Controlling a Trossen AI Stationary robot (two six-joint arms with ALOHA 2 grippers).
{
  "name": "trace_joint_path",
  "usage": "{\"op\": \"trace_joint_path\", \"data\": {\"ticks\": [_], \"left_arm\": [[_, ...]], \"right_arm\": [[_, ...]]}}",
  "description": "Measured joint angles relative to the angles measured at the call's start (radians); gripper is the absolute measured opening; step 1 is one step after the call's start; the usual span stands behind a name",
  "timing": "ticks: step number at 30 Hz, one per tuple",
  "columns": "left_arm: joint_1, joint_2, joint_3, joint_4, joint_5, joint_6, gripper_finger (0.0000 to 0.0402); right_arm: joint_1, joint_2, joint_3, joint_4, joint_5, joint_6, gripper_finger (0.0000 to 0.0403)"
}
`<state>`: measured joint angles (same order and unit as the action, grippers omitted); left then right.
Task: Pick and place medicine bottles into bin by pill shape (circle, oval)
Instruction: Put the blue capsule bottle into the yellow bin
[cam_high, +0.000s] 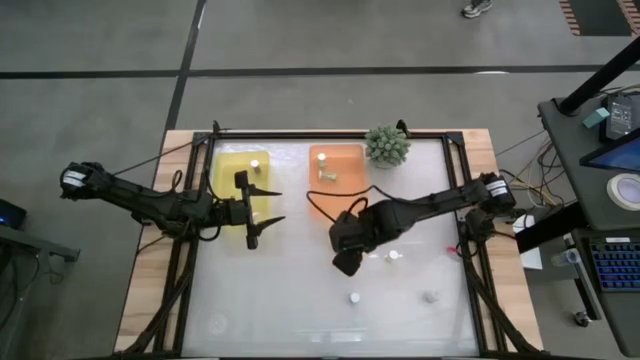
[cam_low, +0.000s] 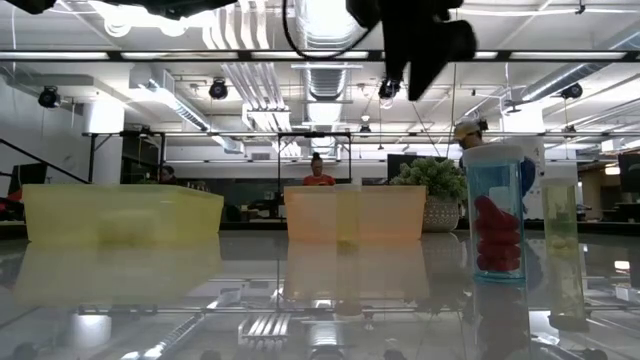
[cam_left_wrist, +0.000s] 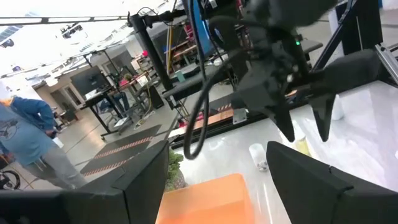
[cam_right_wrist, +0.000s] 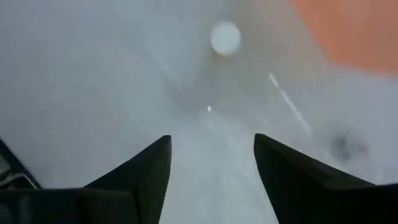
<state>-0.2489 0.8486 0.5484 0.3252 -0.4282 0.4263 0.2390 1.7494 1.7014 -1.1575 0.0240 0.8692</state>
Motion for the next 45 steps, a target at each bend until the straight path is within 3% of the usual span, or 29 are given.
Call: {"op": "trace_joint_path", "data": {"ticks": [7,16,20,26,34,45], "left_arm": [[0.0,0.0,0.0,0.0,0.0,0.0,0.0254],[0.0,0.0,0.0,-0.001,0.0,0.0,0.0254],[0.0,0.0,0.0,-0.001,0.0,0.0,0.0254],[0.0,0.0,0.0,-0.003,0.0,0.0,0.0254],[0.0,0.0,0.0,-0.002,0.0,0.028,0.0254],[0.0,0.001,0.0,-0.002,0.0,0.038,0.0254]], "right_arm": [[0.069,0.0,-0.013,-0.012,-0.214,0.354,0.0232],[0.225,0.023,0.021,-0.011,-0.199,0.751,0.0224],[0.28,0.08,0.047,-0.011,-0.155,0.839,0.0224],[0.281,0.167,0.109,-0.017,-0.128,0.832,0.0224],[0.249,0.263,0.208,-0.115,-0.102,0.704,0.0224],[0.237,0.33,0.227,-0.082,-0.119,0.611,0.0224]]}}
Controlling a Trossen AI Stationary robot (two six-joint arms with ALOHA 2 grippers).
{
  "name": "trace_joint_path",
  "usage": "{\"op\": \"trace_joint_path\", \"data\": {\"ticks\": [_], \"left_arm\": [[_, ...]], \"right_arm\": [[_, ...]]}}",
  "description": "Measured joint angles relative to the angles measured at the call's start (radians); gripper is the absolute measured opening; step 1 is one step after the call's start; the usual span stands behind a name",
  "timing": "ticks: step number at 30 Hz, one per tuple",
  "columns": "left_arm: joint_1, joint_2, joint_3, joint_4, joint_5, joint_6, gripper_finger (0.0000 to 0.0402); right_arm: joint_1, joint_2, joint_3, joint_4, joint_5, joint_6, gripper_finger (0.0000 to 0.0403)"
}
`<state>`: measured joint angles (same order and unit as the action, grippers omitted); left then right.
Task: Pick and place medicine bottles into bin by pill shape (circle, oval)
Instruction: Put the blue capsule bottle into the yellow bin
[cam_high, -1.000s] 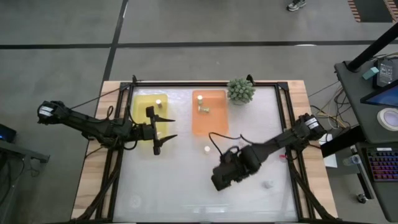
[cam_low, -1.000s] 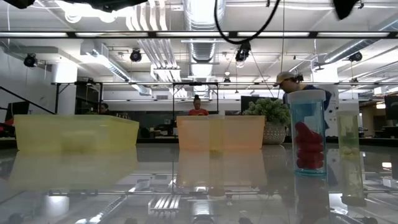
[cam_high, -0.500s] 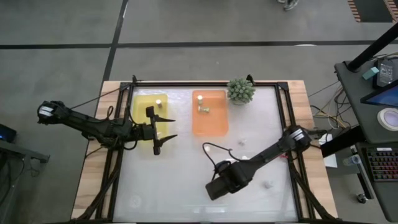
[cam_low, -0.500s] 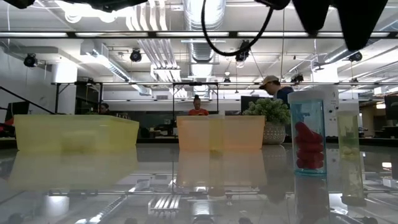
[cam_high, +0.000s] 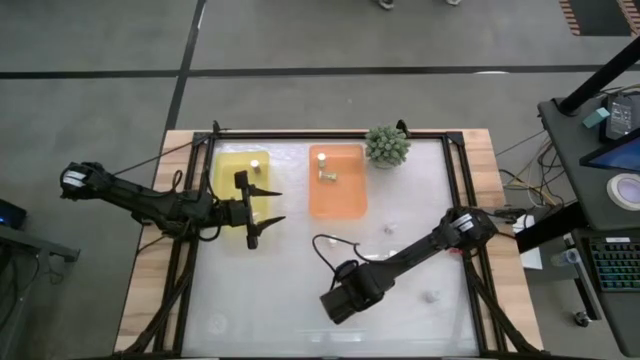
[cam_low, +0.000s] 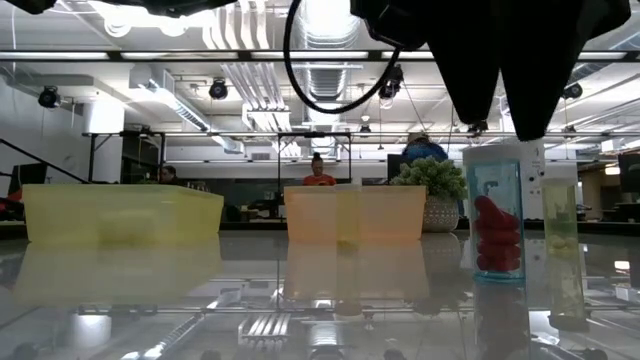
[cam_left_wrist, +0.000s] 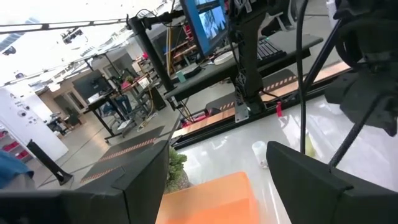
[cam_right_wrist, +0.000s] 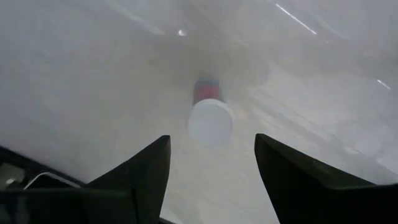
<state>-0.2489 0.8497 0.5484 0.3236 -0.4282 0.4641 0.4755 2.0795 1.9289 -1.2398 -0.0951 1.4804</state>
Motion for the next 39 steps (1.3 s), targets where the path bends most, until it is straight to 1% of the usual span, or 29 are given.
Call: {"op": "trace_joint_path", "data": {"ticks": [10,12,15,23,26,28,31,34,39], "left_arm": [[0.0,0.0,0.0,0.0,0.0,-0.002,0.0254],[0.0,0.0,0.0,0.0,0.0,-0.002,0.0254],[0.0,0.0,0.0,0.0,0.0,-0.002,0.0254],[0.0,0.0,0.0,0.0,0.0,-0.002,0.0254],[0.0,0.0,0.0,0.0,0.0,-0.002,0.0254],[0.0,0.0,0.0,0.0,0.0,-0.002,0.0254],[0.0,0.0,0.0,0.0,0.0,-0.003,0.0254],[0.0,0.0,0.0,0.001,0.0,-0.003,0.0254],[0.0,0.002,0.0,0.0,0.0,-0.004,0.0254]], "right_arm": [[-0.004,0.036,-0.007,0.025,-0.009,-0.059,0.0223],[-0.005,0.036,-0.006,0.026,-0.009,-0.06,0.0217],[-0.005,0.036,-0.008,0.026,-0.009,-0.062,0.0195],[-0.005,0.036,-0.016,0.046,-0.009,-0.082,0.0116],[-0.006,0.036,-0.016,0.048,-0.009,-0.087,0.01],[-0.007,0.036,-0.016,0.048,-0.009,-0.092,0.0099],[-0.011,0.036,-0.014,0.04,-0.01,-0.117,0.0109],[-0.022,0.032,0.01,-0.003,-0.003,-0.177,0.0116],[-0.062,-0.004,0.066,-0.084,0.118,-0.306,0.0112]]}}
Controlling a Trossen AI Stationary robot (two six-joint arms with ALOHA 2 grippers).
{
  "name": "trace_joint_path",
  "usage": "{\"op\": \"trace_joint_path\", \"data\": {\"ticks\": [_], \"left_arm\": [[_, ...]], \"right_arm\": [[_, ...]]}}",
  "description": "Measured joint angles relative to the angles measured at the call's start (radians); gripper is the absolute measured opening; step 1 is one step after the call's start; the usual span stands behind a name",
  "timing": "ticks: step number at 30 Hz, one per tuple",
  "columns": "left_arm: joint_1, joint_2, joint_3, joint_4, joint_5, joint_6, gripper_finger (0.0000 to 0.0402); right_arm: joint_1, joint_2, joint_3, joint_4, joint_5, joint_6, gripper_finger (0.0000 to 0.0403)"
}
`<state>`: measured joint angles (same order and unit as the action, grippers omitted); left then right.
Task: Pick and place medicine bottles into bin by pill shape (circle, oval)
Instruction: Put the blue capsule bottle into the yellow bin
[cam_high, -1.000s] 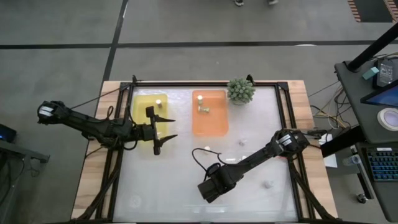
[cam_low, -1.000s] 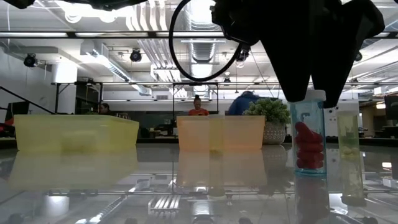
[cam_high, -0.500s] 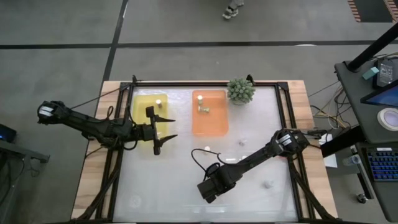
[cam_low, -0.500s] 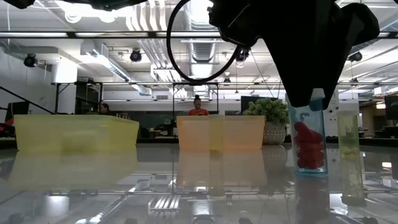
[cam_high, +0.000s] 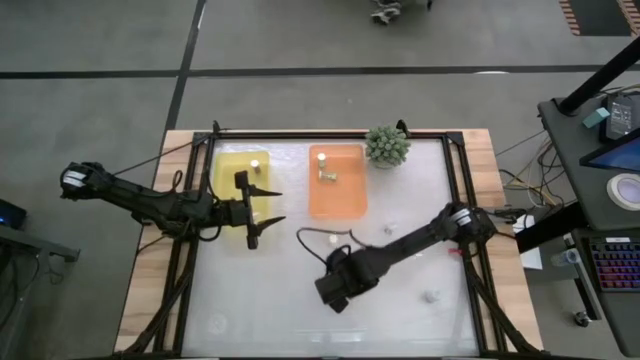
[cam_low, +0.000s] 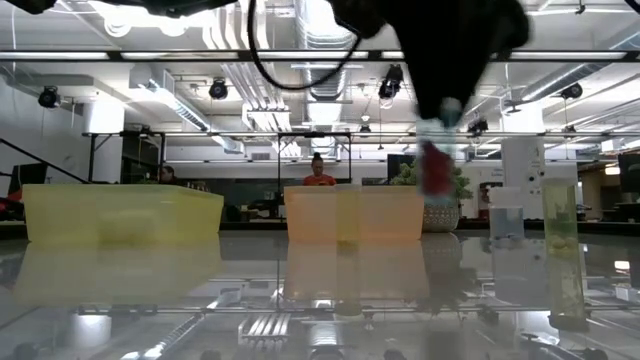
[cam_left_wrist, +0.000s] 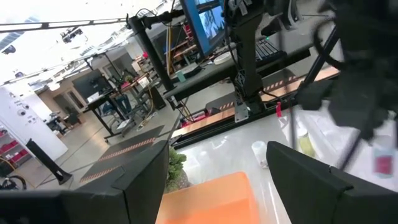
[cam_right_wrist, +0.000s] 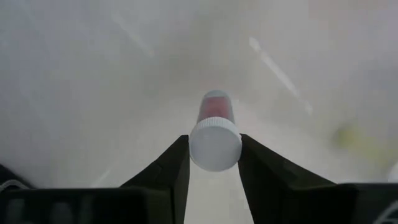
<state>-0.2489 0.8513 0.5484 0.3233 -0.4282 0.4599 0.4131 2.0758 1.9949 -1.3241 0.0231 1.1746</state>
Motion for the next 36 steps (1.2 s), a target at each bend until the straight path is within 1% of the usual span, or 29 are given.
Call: {"op": "trace_joint_path", "data": {"ticks": [5,10,12,15,20,24,27,30,33,36], "left_arm": [[0.0,0.006,0.0,-0.028,0.0,0.001,0.0254],[0.0,0.003,0.0,-0.088,0.0,0.001,0.0254],[0.0,0.003,0.0,-0.116,0.0,0.0,0.0254],[0.0,0.007,0.0,-0.15,0.0,0.001,0.0254],[0.001,0.025,0.0,-0.164,0.0,0.001,0.0254],[0.001,0.025,0.0,-0.232,0.0,0.0,0.0254],[0.002,0.022,0.0,-0.249,-0.013,-0.006,0.0254],[0.0,0.023,0.0,-0.255,-0.065,-0.006,0.0254],[0.001,0.022,0.0,-0.261,-0.144,-0.004,0.025],[0.001,0.023,0.0,-0.264,-0.157,0.008,0.0233]], "right_arm": [[-0.053,-0.035,0.032,-0.004,0.138,-0.182,0.0112],[-0.102,-0.058,0.072,0.013,0.325,-0.418,0.0111],[-0.126,-0.062,0.091,0.044,0.379,-0.522,0.0111],[-0.16,-0.065,0.118,0.149,0.438,-0.687,0.0112],[-0.21,-0.067,0.131,0.435,0.442,-0.949,0.0111],[-0.249,-0.067,0.131,0.55,0.442,-1.062,0.0111],[-0.266,-0.067,0.13,0.587,0.423,-1.109,0.0112],[-0.278,-0.066,0.13,0.614,0.368,-1.115,0.0112],[-0.281,-0.066,0.13,0.61,0.365,-1.115,0.0111],[-0.283,-0.066,0.13,0.609,0.362,-1.115,0.0111]]}}
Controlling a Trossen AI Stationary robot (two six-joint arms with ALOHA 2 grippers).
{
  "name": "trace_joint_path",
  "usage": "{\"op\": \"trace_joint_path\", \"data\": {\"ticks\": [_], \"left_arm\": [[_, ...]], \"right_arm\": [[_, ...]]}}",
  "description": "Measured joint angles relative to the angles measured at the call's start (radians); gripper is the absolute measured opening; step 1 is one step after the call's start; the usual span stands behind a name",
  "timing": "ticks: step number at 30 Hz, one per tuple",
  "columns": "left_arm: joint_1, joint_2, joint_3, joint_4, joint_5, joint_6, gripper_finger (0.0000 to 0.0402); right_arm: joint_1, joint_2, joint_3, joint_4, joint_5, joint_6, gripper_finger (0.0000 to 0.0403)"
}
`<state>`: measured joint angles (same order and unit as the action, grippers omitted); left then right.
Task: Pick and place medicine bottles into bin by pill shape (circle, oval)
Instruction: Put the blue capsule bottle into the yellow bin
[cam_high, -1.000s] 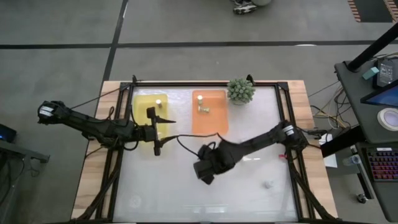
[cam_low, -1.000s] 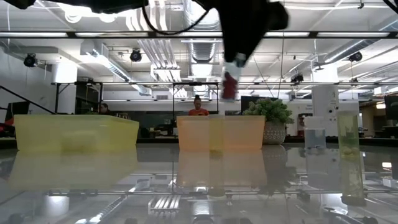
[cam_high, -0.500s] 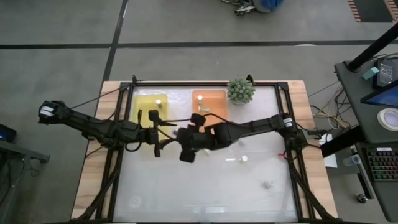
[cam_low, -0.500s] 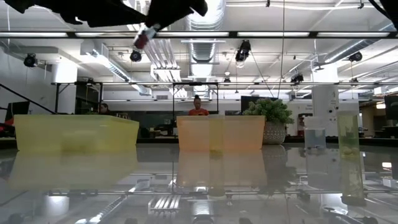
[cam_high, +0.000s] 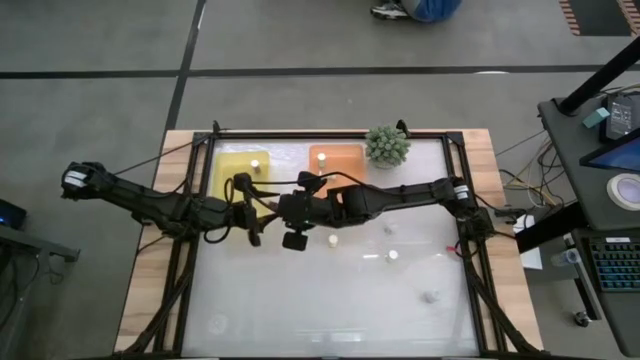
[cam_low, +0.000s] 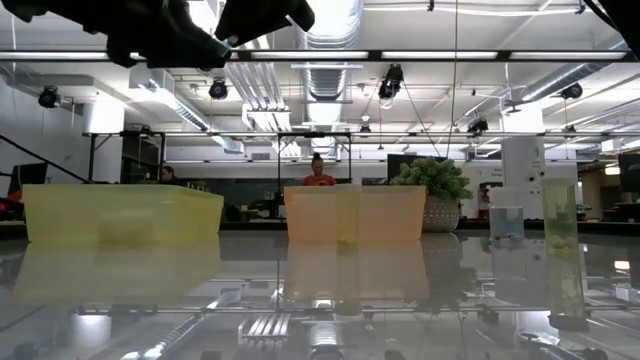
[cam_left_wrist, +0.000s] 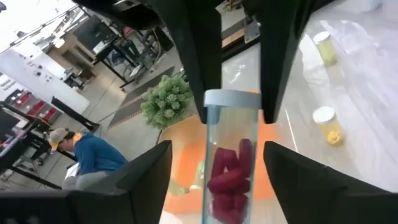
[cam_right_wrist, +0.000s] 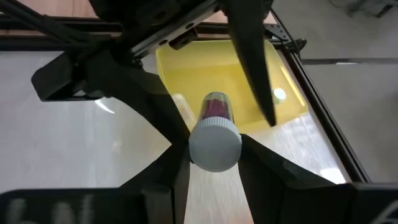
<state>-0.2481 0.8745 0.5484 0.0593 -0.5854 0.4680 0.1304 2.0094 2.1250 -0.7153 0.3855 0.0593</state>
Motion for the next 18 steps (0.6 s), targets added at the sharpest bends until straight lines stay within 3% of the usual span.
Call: {"op": "trace_joint_path", "data": {"ticks": [13,18], "left_arm": [[0.0,0.0,0.0,0.001,-0.001,0.037,0.0087],[0.0,0.0,0.0,0.004,-0.002,0.036,0.0063]], "right_arm": [[-0.002,0.001,0.0,0.003,0.008,0.004,0.0133],[-0.005,-0.003,0.0,-0.014,0.007,0.004,0.0159]]}}
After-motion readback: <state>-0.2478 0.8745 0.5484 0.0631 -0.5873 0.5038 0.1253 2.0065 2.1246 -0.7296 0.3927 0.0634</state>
